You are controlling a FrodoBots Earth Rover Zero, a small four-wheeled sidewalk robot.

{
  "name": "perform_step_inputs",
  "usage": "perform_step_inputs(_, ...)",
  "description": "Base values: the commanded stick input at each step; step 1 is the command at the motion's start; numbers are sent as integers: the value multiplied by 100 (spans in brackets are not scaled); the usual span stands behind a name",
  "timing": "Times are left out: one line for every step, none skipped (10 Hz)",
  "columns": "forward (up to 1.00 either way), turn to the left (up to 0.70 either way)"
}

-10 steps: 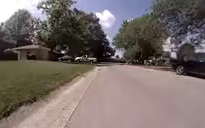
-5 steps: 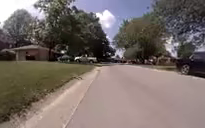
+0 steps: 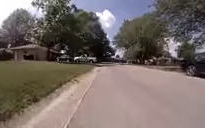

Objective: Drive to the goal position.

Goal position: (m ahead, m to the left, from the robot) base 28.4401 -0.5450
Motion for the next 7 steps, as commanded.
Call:
perform_step_inputs(100, 0)
perform_step_inputs(100, 0)
perform_step_inputs(100, 0)
perform_step_inputs(100, 0)
perform_step_inputs(100, 0)
perform_step_inputs(100, 0)
perform_step_inputs(100, 0)
